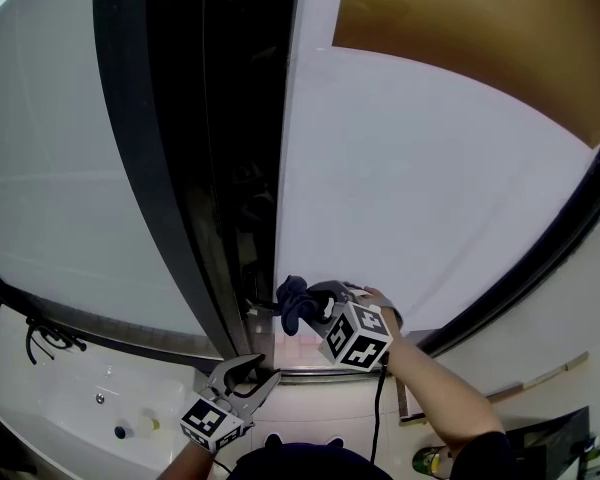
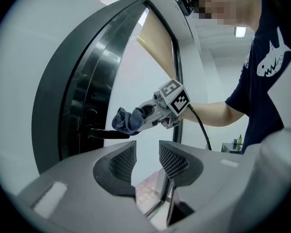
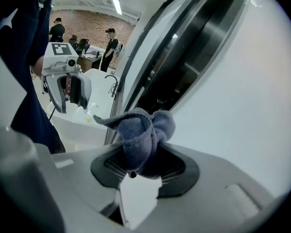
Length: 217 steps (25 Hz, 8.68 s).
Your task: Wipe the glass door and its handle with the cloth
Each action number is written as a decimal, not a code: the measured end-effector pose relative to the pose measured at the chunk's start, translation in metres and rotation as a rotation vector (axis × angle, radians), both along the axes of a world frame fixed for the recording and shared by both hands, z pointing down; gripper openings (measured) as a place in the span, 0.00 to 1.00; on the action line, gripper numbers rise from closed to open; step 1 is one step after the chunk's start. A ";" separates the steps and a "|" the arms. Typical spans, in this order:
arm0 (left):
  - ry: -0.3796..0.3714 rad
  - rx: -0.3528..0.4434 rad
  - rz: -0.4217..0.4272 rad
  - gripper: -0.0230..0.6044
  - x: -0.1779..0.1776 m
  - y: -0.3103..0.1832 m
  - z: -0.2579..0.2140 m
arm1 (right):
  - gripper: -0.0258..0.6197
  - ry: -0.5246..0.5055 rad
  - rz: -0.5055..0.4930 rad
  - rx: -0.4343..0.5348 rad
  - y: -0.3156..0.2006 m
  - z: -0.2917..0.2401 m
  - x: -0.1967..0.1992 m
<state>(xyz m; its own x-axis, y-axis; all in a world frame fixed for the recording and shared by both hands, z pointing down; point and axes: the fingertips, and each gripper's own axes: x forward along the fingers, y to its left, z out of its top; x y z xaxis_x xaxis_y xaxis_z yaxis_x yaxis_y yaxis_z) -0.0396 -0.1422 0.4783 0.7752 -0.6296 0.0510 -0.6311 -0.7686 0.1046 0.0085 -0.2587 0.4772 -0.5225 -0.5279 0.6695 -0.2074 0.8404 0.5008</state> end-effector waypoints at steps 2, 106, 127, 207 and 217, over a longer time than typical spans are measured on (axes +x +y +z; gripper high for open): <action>-0.001 0.000 0.003 0.26 0.001 0.000 0.000 | 0.27 -0.003 0.021 0.000 -0.001 0.003 0.010; -0.024 -0.052 -0.071 0.26 -0.043 0.009 0.027 | 0.27 -0.674 0.292 -0.334 -0.021 0.093 -0.089; -0.020 -0.063 -0.116 0.26 -0.065 0.007 0.033 | 0.27 -0.925 0.447 -0.412 0.004 0.103 -0.025; -0.091 -0.039 -0.081 0.26 -0.054 0.024 0.032 | 0.26 -0.932 0.603 -0.530 -0.046 0.132 -0.028; -0.064 -0.035 -0.047 0.26 -0.038 0.021 0.025 | 0.26 -1.000 0.606 -0.487 -0.014 0.112 0.025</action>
